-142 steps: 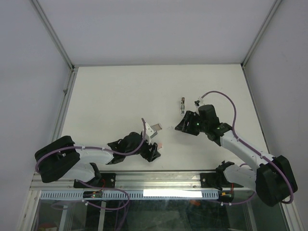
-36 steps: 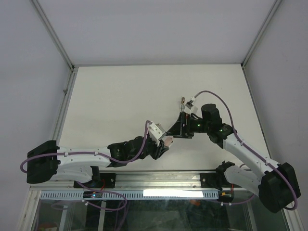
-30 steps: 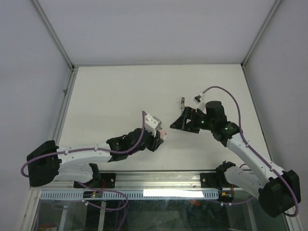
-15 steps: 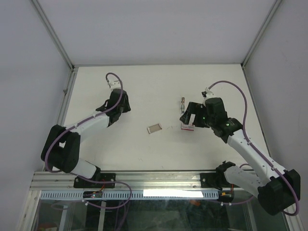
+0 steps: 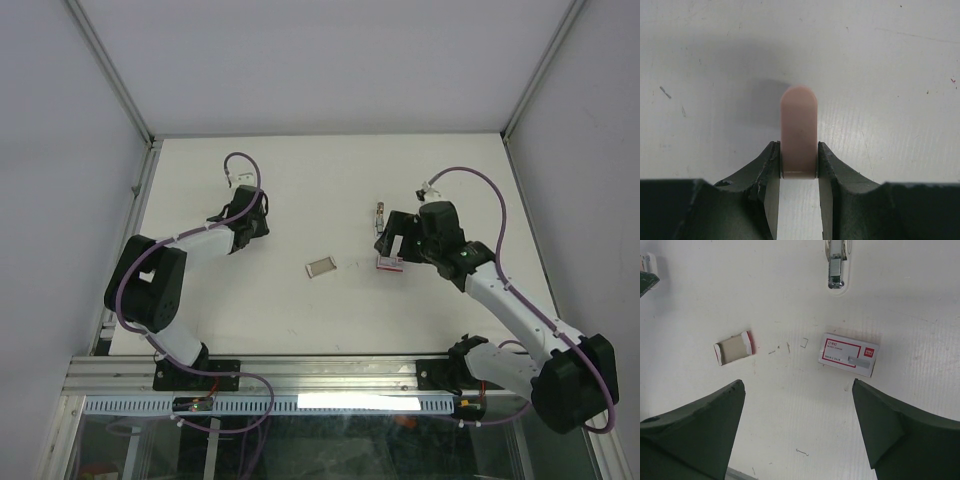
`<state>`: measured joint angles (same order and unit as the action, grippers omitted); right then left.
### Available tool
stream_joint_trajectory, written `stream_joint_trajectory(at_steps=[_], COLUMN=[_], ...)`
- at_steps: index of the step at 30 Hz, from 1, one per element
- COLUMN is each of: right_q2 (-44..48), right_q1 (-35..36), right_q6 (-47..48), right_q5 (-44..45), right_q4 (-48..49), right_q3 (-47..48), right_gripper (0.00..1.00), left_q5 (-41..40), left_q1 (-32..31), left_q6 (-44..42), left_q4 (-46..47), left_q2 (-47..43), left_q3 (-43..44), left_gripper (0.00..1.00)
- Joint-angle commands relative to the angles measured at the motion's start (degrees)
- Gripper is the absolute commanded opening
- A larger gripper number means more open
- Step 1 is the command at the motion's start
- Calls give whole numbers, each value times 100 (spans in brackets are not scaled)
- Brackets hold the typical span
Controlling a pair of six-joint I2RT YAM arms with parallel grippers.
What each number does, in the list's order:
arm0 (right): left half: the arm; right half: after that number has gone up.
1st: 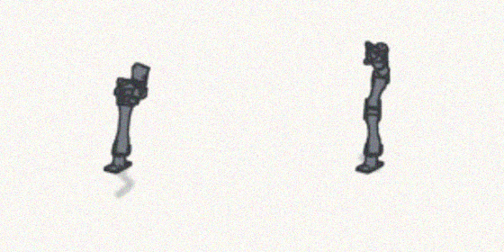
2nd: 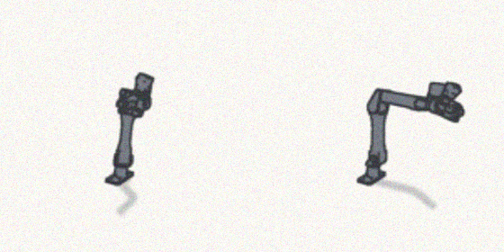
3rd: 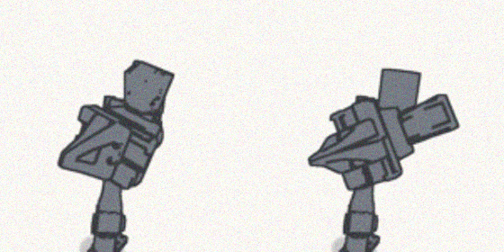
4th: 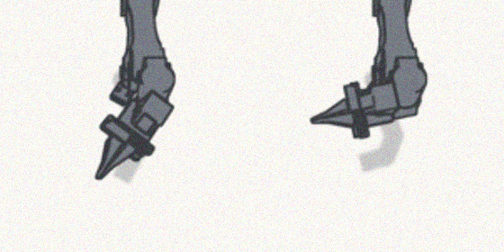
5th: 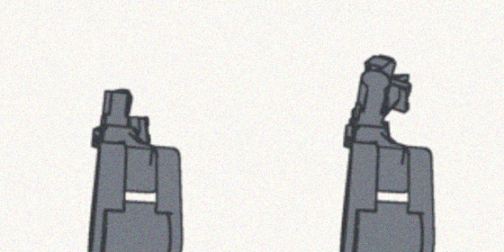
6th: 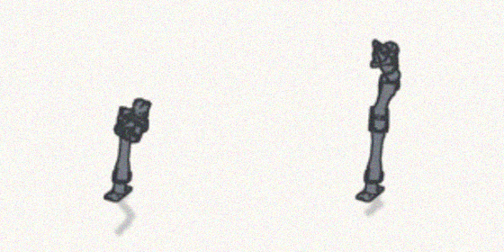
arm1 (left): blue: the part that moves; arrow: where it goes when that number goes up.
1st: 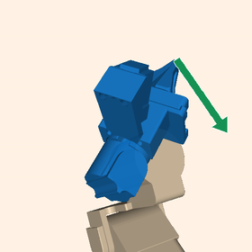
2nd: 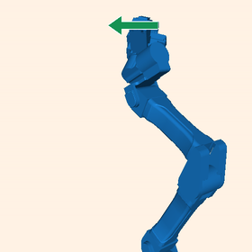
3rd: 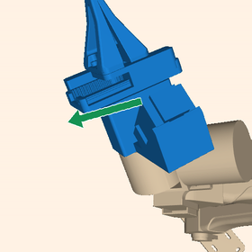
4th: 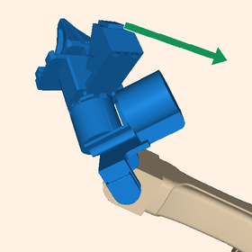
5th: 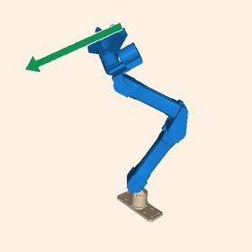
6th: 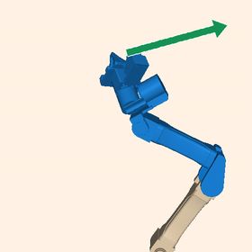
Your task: Load the staples into the stapler
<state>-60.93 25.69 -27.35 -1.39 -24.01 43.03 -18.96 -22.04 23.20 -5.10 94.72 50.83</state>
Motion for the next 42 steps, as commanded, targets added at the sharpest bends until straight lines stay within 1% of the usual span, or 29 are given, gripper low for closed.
stream_joint_trajectory(at_steps=[1, 2, 4, 6, 10, 14, 15, 18, 21, 28, 30, 34, 38, 42], right_q2=[-6, -15, -39, -48, -96, -206, -247, -495, -873, -2113, -2544, -3222, -3625, -3849], right_q1=[-25, -29, -29, -29, -29, -29, -27, -29, -31, -42, -38, -24, 33, 121], right_q6=[28, 28, 28, 33, 107, 220, 263, 370, 458, 678, 739, 941, 1189, 1388], right_q5=[206, 209, 222, 218, 329, 497, 517, 671, 892, 1176, 1211, 1264, 1369, 1532], right_q4=[391, 403, 400, 409, 432, 434, 452, 504, 575, 1178, 1385, 1652, 1760, 1795], right_q3=[-31, -39, -48, -44, -8, 104, 142, 301, 533, 1098, 1237, 1492, 1685, 1767], right_gripper=[92, 92, 91, 92, 92, 91, 91, 91, 90, 84, 82, 72, 62, 59], left_q5=[134, 150, 171, 189, 182, 165, 169, 262, 533, 1132, 1226, 1291, 1298, 1329], left_q1=[33, 33, 33, 33, 38, 42, 40, 40, 41, 50, 43, 58, 74, 84], left_q6=[-74, -71, -54, -47, -48, -104, -106, -62, 21, 247, 270, 290, 277, 286], left_q4=[262, 267, 278, 275, 294, 287, 262, 251, 235, 46, -28, -108, -140, -136], left_q2=[-95, -94, -85, -96, -281, -561, -654, -1073, -1623, -2526, -2670, -2901, -2979, -2936], left_q3=[82, 70, 49, 33, 35, 27, 25, -11, -40, -98, -141, -226, -270, -281], left_gripper=[3, 7, 17, 31, 54, 69, 72, 76, 81, 89, 90, 91, 91, 91])
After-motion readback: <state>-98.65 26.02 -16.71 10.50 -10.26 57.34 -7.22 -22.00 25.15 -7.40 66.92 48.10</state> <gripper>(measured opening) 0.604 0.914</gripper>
